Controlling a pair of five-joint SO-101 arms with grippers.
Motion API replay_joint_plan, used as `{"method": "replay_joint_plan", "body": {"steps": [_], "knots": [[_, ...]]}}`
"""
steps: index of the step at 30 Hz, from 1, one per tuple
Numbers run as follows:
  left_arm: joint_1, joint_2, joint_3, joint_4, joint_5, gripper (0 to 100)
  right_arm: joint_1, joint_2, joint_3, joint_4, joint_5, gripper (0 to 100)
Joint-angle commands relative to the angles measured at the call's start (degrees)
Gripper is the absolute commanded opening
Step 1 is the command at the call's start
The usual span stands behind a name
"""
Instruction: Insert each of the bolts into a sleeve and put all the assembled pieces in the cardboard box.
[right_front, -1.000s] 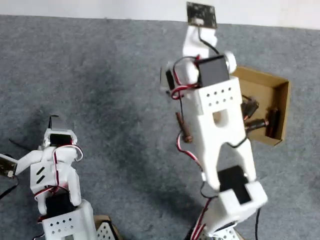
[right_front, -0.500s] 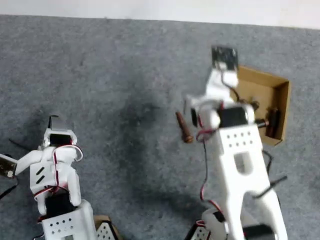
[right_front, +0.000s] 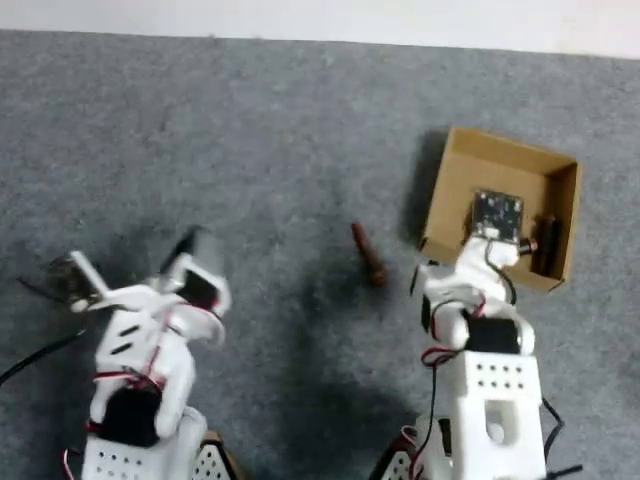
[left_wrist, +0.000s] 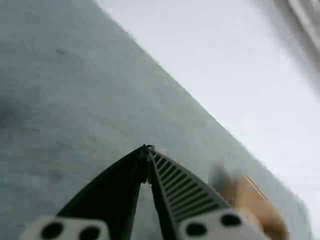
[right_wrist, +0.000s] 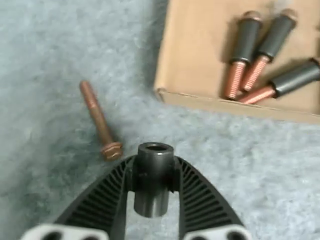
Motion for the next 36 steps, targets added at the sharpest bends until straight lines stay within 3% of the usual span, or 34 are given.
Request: {"method": "replay_joint_plan", "body": {"steps": [1, 8, 13, 17, 20, 27, 36], "knots": [[14.99, 2.51, -6.02, -1.14, -1.32, 1, 1.1, -4.7, 1.8, -1.27, 0.62, 0.4], [27.65, 33.1, -12.79, -18.46, -1.32, 14, 1.89, -12.88, 7.43, -1.27, 0.18, 0.4], [32.04, 62.81, -29.23, -18.73, -0.97, 18, 8.57, -19.91, 11.56, -3.56, 0.18, 0.5], [32.22, 82.15, -40.75, -18.73, 2.02, 18, 9.8, -24.31, 16.92, -8.13, 0.53, 0.5], [32.04, 93.49, -48.4, -16.18, 3.78, 18, 9.8, -26.68, 18.95, -8.04, 0.53, 0.5], [31.08, 111.43, -65.98, -1.14, 3.87, 18, 9.89, -29.85, 19.3, -8.04, 0.53, 0.5], [28.44, 126.11, -74.59, -0.53, 3.87, 18, 9.89, -30.11, 19.38, -8.04, 0.62, 0.6]]}}
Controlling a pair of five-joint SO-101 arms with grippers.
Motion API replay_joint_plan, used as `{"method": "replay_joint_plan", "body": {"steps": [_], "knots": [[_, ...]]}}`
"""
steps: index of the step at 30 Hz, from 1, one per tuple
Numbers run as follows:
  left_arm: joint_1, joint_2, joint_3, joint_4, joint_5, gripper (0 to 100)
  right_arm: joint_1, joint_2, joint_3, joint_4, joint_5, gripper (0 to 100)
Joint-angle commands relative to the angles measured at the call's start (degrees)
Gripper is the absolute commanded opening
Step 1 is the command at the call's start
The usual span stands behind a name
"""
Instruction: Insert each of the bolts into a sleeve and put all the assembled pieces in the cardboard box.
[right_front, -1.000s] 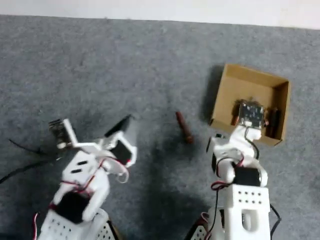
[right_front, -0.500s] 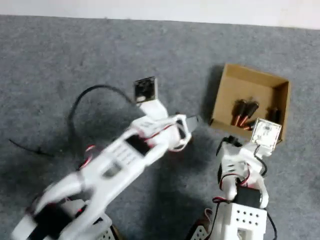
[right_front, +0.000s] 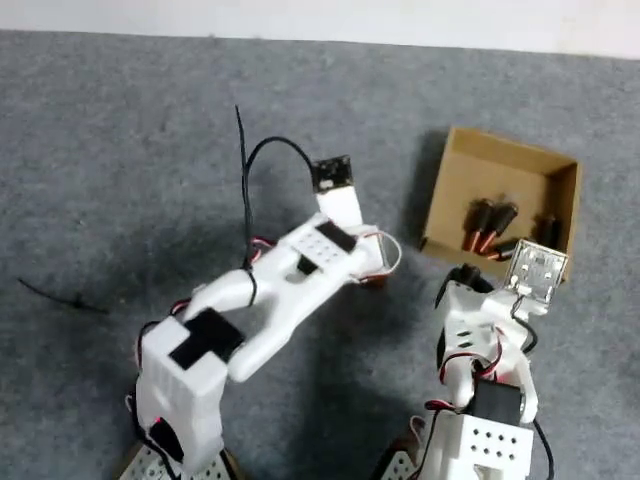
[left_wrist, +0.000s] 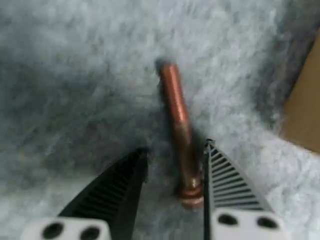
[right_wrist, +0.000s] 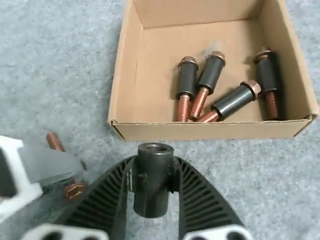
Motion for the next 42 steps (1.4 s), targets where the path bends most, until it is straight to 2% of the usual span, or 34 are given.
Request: {"method": "replay_joint_plan", "body": {"steps": [1, 6, 15, 17, 20, 23, 25, 27, 30, 34, 39, 42], "knots": [[-1.54, 3.38, -5.32, 0.44, 0.53, 18, 0.57, -1.01, -0.22, -1.8, 0.62, 0.7], [-1.54, 5.23, -6.73, 0.62, 0.53, 18, 0.57, -1.01, -0.22, -1.8, 0.62, 0.7], [-1.36, 5.23, -7.43, 8.62, 0.53, 18, 0.57, -1.01, -0.13, -1.8, 0.62, 0.7], [-1.36, 5.49, -8.57, 11.87, 0.44, 14, 0.57, -1.01, -0.04, -1.8, 0.62, 0.7], [-1.36, 5.67, -10.42, 16.7, 0.18, 1, 0.57, -1.01, 0.04, -1.8, 0.62, 0.7], [-1.27, 5.05, -12.35, 22.15, -2.99, 2, 0.57, -1.01, 0.92, -1.98, 0.62, 0.7], [-1.63, 2.77, -15.34, 29.1, -7.56, 0, 0.57, -1.01, 1.1, -1.98, 0.62, 0.7], [-2.15, -1.1, -18.07, 37.54, -14.24, 0, 0.57, -1.01, 1.19, -1.98, 0.62, 0.7], [-2.59, -6.81, -19.47, 45.36, -25.85, 0, 0.57, -1.01, 1.36, -1.98, 0.62, 0.7], [-6.2, -11.3, -19.47, 49.41, -42.55, 0, 0.57, -1.01, 1.36, -1.98, 0.62, 0.7], [-17.98, -11.47, -19.38, 50.46, -62.15, 0, 0.66, -1.01, 1.45, -1.89, 0.62, 0.7], [-24.92, -9.89, -17.27, 50.46, -78.24, 0, 0.66, -1.01, 1.45, -1.89, 0.62, 0.7]]}}
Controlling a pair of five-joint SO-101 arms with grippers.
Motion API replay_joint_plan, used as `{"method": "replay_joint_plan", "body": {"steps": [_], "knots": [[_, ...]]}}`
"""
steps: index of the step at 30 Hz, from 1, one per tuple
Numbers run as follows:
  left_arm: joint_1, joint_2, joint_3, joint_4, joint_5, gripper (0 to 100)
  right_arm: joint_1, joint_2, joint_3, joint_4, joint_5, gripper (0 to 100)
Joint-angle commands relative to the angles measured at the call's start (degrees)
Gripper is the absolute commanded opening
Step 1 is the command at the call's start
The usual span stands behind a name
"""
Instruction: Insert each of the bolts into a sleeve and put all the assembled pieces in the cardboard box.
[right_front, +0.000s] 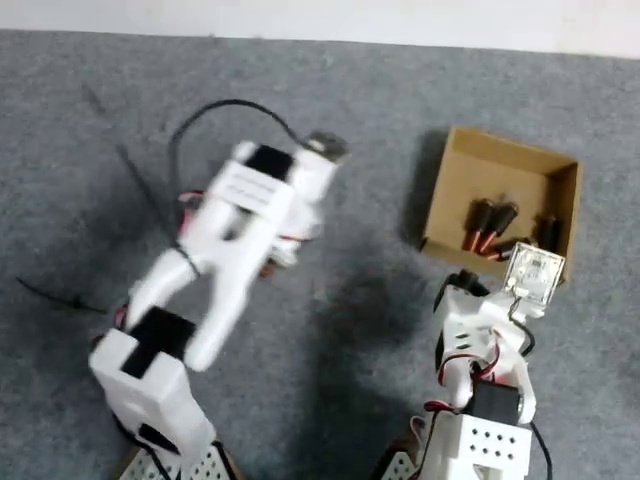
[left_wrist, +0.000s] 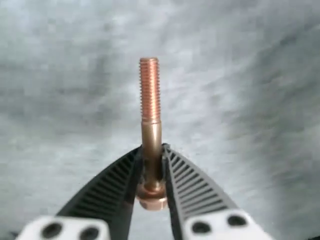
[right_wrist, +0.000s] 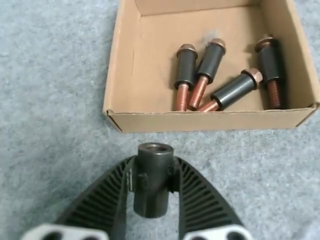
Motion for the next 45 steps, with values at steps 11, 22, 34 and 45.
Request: {"method": "replay_joint_plan", "body": {"steps": [11, 22, 34, 45], "knots": [[-30.55, 3.38, 7.16, -0.35, -82.64, 0, 0.66, -0.84, -0.4, -1.8, 0.62, 0.7], [-33.54, 3.82, 5.32, -12.04, -42.37, 24, 0.57, -0.84, 0.75, -1.89, 5.01, 0.9], [-33.63, 4.0, 5.58, -12.13, 27.16, 14, 0.57, -0.84, 1.54, -1.89, 5.27, 0.9], [-28.53, 4.44, 7.52, -2.9, 49.93, 25, 0.48, -0.84, 1.63, -1.89, 5.36, 0.9]]}}
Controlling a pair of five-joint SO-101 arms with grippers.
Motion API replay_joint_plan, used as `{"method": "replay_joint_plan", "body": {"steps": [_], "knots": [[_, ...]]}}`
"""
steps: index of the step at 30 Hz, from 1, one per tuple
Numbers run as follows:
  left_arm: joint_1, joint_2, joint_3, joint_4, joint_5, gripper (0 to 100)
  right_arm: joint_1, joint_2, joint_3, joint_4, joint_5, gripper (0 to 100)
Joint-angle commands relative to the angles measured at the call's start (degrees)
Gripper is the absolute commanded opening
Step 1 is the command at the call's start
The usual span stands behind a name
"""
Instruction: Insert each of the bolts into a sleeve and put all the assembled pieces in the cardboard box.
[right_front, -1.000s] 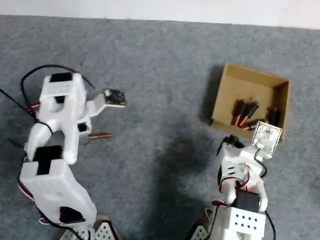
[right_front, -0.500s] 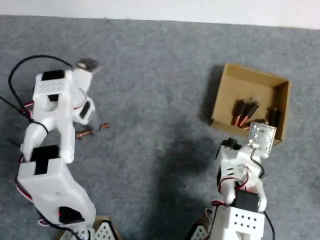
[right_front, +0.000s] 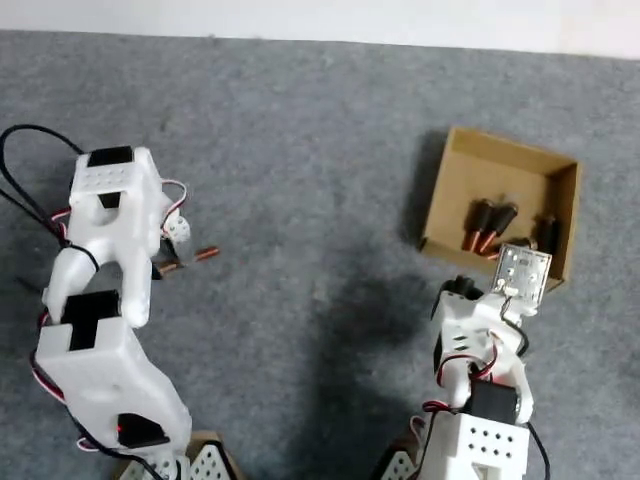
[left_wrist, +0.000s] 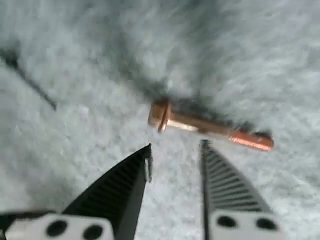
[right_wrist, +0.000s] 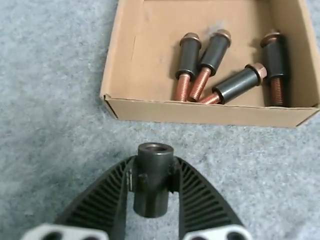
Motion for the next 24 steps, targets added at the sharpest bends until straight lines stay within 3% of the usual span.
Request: {"method": "replay_joint_plan", "body": {"steps": [1, 4, 18, 24], "knots": [[4.26, -0.57, 0.22, 2.29, 5.63, 28, 0.48, -0.84, -0.13, -1.89, 0.7, 0.9], [4.62, -0.57, -0.31, 2.2, 8.62, 33, 0.4, -0.84, -0.13, -1.98, 0.7, 0.9], [4.09, -0.57, 1.8, 0.62, 20.57, 33, 0.4, -0.84, -0.04, -1.98, 0.7, 0.9], [2.51, -0.57, 5.41, -7.3, 23.74, 33, 0.4, -0.84, -0.04, -1.98, 0.7, 0.9]]}}
